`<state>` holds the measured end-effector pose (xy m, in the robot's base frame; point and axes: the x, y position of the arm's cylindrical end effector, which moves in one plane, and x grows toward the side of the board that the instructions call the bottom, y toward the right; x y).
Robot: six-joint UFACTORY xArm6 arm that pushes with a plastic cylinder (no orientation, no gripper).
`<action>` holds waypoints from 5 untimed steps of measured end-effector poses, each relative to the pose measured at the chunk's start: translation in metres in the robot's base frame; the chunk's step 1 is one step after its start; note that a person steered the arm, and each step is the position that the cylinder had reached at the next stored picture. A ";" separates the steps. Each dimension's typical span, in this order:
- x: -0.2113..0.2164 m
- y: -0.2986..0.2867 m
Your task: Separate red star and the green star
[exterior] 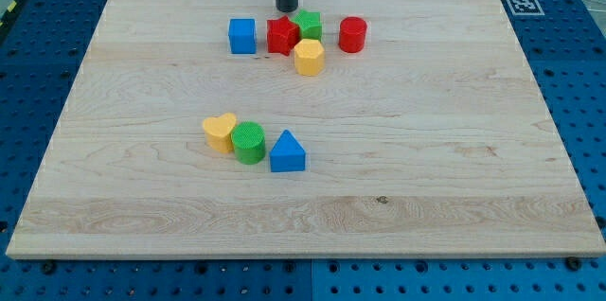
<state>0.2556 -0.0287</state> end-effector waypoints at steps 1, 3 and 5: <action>0.003 0.000; 0.010 0.000; 0.010 0.000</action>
<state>0.2660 -0.0285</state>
